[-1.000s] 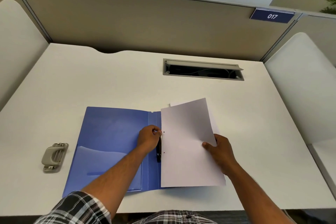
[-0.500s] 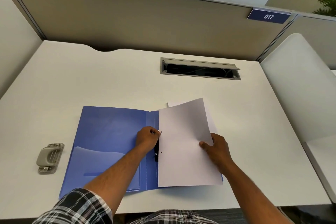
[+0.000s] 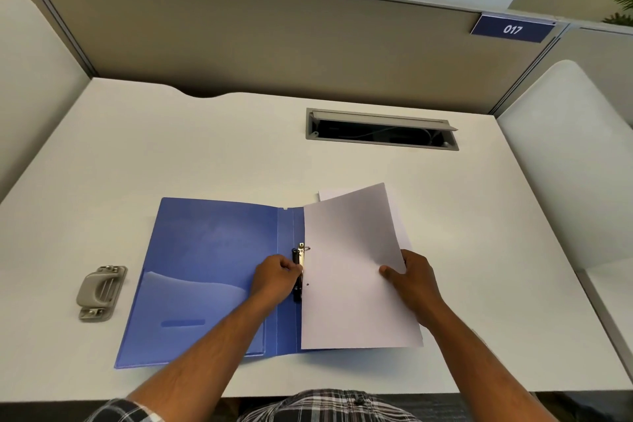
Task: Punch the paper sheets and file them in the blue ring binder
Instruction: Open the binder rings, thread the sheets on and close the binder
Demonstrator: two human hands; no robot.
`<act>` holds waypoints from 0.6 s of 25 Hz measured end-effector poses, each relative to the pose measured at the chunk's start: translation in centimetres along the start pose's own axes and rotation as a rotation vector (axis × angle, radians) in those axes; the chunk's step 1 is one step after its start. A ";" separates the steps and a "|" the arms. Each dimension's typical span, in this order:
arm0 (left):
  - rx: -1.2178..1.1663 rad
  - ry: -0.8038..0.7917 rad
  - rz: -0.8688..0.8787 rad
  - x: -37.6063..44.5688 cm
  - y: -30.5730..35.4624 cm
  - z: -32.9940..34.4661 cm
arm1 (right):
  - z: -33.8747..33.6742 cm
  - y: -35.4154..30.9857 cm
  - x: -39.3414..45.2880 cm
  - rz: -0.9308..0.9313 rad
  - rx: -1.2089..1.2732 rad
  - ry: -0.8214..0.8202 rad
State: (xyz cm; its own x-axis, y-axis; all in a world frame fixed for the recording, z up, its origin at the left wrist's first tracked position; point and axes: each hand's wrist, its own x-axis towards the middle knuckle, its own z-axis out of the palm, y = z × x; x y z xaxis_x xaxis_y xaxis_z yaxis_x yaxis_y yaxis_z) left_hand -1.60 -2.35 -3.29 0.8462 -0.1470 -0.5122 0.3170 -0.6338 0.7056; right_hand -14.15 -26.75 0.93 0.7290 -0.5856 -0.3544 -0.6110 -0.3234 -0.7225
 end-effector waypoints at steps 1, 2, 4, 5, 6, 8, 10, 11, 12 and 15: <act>0.040 -0.064 -0.006 -0.1 -0.4 0.0 | -0.1 0.0 0.0 0.003 0.003 -0.003; 0.051 -0.128 -0.017 -0.3 -0.7 0.0 | -0.1 0.0 0.1 0.002 0.004 -0.006; 0.045 -0.206 -0.030 -0.3 -1.1 0.0 | 0.0 0.0 0.0 -0.003 0.006 -0.008; 0.056 -0.217 -0.025 -0.3 -1.2 0.0 | 0.1 0.0 -0.1 -0.003 0.007 -0.008; 0.072 -0.218 -0.021 -0.3 -1.3 0.0 | 0.1 0.1 -0.2 -0.003 0.007 -0.010; 0.088 -0.219 -0.019 -0.3 -1.2 0.0 | 0.2 0.4 -0.2 0.005 0.010 -0.011; 0.096 -0.225 -0.020 -0.3 -1.2 0.0 | 0.2 0.7 -0.1 0.025 0.021 -0.019; 0.103 -0.231 -0.016 -0.3 -1.2 -0.1 | 0.2 0.9 -0.1 0.034 0.025 -0.021; 0.110 -0.237 -0.012 -0.3 -1.2 -0.1 | 0.2 0.9 -0.1 0.039 0.025 -0.023; 0.129 -0.248 0.005 -0.1 -1.2 -0.1 | 0.3 1.2 0.0 0.043 0.022 -0.022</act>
State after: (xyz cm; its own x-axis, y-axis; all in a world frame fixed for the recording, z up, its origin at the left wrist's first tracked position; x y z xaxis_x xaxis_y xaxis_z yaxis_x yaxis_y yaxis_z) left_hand -2.04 -1.48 -4.08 0.7118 -0.3218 -0.6243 0.2422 -0.7219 0.6482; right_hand -14.82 -26.89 -0.08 0.7086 -0.5825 -0.3983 -0.6354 -0.2812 -0.7192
